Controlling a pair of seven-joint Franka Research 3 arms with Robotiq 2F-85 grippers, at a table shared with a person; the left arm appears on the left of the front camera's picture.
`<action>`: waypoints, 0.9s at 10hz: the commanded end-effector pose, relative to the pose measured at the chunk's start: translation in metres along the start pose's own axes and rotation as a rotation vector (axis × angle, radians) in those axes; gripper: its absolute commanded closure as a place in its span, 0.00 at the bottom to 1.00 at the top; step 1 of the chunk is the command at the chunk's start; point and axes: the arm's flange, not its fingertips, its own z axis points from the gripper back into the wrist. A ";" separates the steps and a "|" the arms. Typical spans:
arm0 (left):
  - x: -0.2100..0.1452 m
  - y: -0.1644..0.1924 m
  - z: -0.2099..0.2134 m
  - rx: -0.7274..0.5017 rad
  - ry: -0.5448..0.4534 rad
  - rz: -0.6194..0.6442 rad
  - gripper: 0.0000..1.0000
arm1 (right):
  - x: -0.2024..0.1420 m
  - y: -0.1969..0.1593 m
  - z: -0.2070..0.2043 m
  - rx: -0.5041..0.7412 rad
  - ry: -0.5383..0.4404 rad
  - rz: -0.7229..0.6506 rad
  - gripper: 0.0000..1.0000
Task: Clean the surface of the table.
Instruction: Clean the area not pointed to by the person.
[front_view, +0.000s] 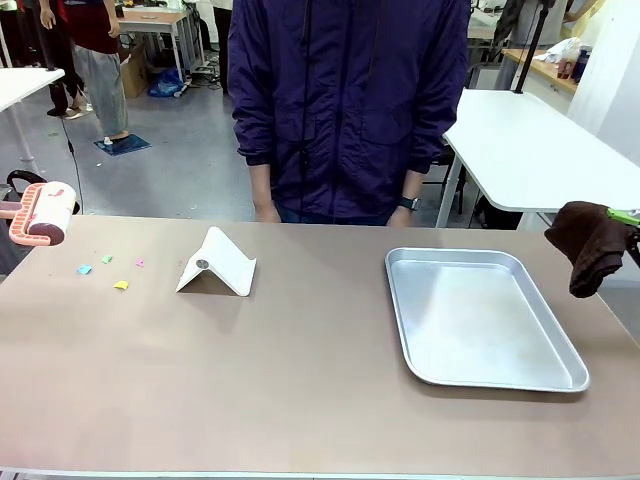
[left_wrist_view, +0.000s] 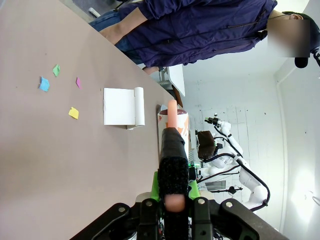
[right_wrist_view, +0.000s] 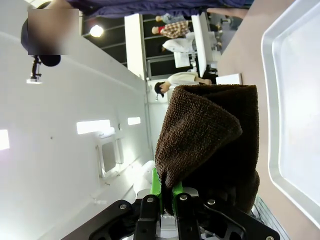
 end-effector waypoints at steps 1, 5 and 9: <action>-0.001 -0.004 0.002 -0.011 0.008 -0.006 1.00 | -0.006 0.005 -0.003 0.003 0.003 0.011 0.91; -0.001 -0.004 0.002 -0.011 0.008 -0.006 1.00 | -0.006 0.005 -0.003 0.003 0.003 0.011 0.91; -0.001 -0.004 0.002 -0.011 0.008 -0.006 1.00 | -0.006 0.005 -0.003 0.003 0.003 0.011 0.91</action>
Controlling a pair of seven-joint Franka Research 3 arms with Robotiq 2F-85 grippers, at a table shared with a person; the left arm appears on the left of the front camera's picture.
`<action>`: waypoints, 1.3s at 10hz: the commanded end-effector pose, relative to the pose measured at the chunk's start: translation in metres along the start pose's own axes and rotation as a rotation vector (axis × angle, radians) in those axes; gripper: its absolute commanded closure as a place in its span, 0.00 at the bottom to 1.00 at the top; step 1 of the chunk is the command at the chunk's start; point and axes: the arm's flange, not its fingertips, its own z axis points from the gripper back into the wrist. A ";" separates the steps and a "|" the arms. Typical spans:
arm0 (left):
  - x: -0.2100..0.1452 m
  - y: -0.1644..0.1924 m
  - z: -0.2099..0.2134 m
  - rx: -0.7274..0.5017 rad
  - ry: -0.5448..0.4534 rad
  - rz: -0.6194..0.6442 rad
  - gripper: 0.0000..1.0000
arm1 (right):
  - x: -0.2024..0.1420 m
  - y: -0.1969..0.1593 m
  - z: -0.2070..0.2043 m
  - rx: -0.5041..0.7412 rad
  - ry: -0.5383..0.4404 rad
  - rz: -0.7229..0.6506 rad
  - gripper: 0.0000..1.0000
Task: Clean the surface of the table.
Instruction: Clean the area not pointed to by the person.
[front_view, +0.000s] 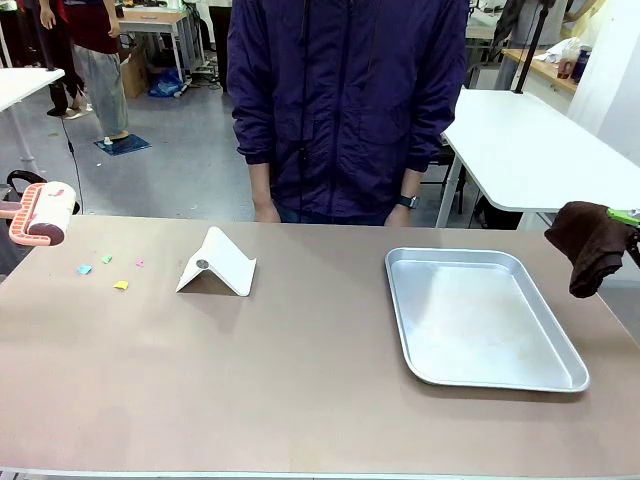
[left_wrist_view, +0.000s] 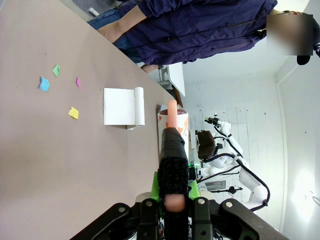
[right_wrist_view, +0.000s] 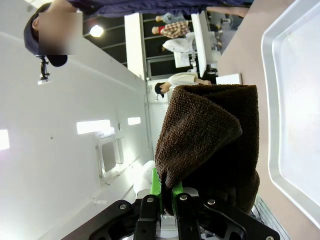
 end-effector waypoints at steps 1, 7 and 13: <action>0.000 0.000 0.000 0.000 0.000 0.000 0.78 | -0.005 0.005 -0.003 0.003 0.003 0.011 0.91; 0.028 0.038 -0.041 0.340 -0.134 0.052 0.78 | -0.005 0.005 -0.003 0.003 0.003 0.011 0.91; 0.064 0.068 -0.040 0.523 -0.272 0.083 0.78 | -0.005 0.005 -0.003 0.003 0.003 0.011 0.91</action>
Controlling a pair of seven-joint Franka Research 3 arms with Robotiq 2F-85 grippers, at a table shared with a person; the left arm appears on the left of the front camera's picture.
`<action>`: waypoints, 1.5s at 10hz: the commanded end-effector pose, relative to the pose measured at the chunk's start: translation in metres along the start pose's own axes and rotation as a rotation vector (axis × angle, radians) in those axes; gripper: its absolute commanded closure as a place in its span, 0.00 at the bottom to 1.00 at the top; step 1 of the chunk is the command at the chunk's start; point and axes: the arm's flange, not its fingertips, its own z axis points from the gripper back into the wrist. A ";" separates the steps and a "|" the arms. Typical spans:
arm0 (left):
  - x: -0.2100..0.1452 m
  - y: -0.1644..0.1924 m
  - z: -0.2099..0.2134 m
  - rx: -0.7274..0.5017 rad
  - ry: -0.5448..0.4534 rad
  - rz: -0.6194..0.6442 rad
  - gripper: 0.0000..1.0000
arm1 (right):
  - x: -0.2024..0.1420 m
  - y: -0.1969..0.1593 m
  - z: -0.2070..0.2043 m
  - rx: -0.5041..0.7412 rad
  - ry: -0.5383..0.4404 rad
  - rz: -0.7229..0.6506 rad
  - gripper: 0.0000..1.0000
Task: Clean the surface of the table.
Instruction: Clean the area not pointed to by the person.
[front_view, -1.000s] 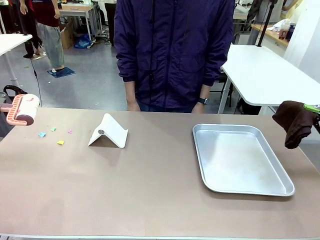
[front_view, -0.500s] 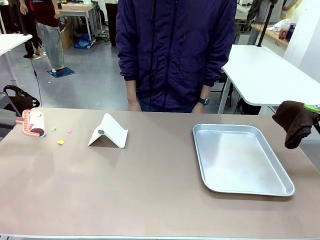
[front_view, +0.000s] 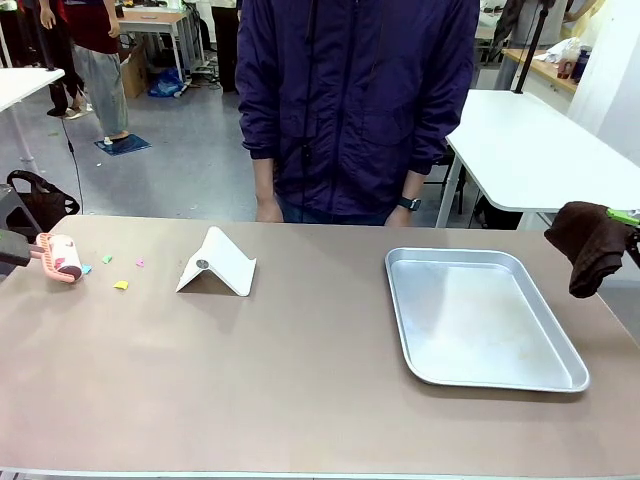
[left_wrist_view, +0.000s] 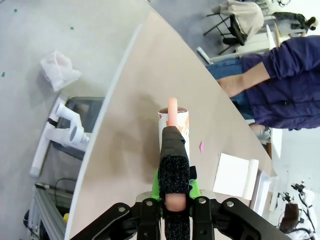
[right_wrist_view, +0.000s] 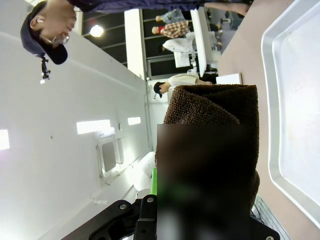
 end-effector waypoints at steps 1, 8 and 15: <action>0.006 0.001 -0.005 -0.005 0.013 0.047 0.78 | -0.005 0.005 -0.003 0.003 0.003 0.012 0.91; 0.012 0.012 -0.029 0.005 0.094 0.079 0.78 | -0.005 0.005 -0.003 0.003 0.003 0.012 0.91; -0.003 -0.020 -0.110 -0.025 0.175 0.028 0.78 | -0.005 0.005 -0.003 0.003 0.003 0.012 0.91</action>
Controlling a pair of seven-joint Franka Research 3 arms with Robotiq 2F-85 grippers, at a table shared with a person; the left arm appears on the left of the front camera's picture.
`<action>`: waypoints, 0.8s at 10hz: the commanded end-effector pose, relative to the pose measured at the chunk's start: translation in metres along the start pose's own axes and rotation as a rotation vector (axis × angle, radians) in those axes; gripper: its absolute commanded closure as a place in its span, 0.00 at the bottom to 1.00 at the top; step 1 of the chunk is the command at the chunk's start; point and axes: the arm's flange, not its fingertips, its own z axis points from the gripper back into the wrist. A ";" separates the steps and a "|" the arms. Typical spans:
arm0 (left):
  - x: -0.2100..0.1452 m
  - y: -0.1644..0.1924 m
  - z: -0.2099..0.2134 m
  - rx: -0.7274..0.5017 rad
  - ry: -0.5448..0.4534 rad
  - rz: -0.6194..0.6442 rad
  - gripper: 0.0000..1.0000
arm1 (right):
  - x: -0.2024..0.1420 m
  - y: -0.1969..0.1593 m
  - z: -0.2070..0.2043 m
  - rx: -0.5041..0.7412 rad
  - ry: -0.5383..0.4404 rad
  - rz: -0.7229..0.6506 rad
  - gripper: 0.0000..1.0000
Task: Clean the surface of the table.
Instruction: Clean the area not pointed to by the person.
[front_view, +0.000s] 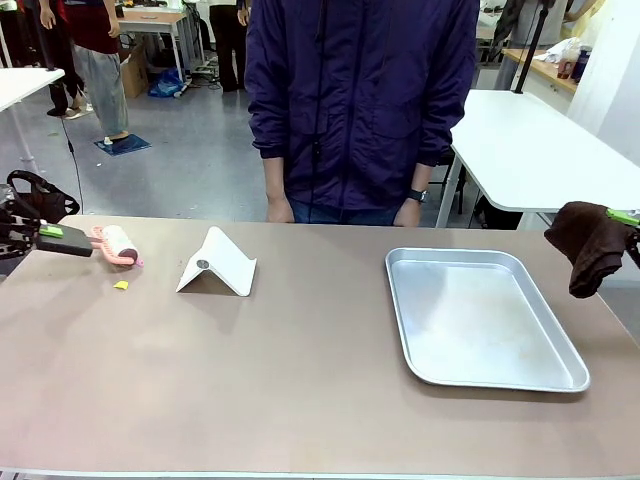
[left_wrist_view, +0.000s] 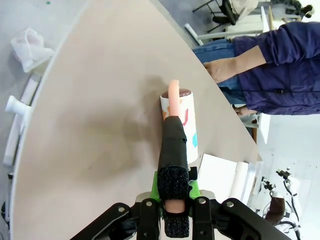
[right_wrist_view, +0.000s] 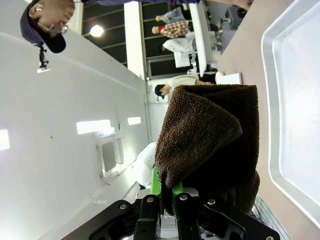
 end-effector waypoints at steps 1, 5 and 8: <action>-0.007 0.010 -0.029 0.058 0.048 -0.018 0.78 | -0.005 0.006 -0.003 0.002 0.003 0.012 0.91; 0.001 -0.003 -0.058 0.051 0.092 -0.005 0.78 | -0.005 0.006 -0.003 0.002 0.003 0.012 0.91; 0.002 -0.007 -0.066 0.047 0.098 -0.009 0.78 | -0.005 0.006 -0.003 0.002 0.003 0.012 0.91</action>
